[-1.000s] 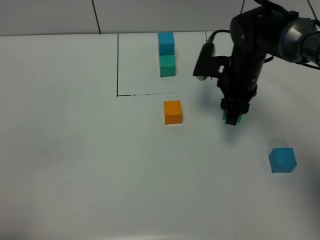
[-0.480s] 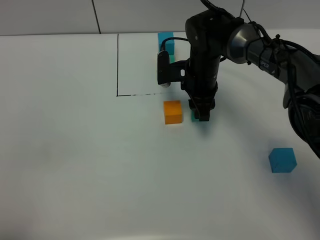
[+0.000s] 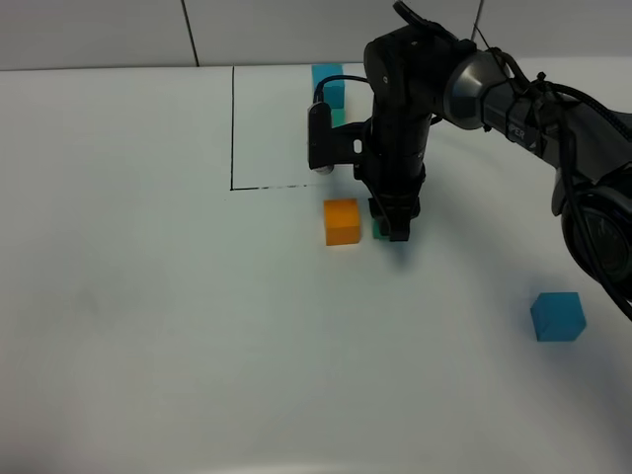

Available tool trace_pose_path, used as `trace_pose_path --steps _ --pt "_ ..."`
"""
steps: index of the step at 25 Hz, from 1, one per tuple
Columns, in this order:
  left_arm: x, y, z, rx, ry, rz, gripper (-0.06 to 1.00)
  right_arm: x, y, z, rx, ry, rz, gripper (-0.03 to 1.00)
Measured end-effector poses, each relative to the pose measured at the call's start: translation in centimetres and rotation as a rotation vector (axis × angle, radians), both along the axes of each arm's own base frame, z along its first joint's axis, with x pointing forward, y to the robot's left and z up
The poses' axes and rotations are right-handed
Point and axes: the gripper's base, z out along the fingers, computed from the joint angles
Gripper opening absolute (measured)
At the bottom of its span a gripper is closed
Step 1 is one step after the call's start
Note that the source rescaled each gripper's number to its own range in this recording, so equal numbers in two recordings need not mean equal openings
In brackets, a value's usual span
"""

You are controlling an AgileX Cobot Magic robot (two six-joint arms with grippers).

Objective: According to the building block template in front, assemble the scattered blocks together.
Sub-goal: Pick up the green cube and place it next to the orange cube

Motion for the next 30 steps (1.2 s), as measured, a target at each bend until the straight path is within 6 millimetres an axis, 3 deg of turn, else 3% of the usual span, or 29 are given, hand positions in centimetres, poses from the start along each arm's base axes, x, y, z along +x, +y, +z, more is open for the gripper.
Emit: trace_pose_path --steps 30 --pt "0.0 0.0 0.0 0.000 0.000 0.000 0.78 -0.3 1.1 -0.7 0.042 0.008 0.001 0.01"
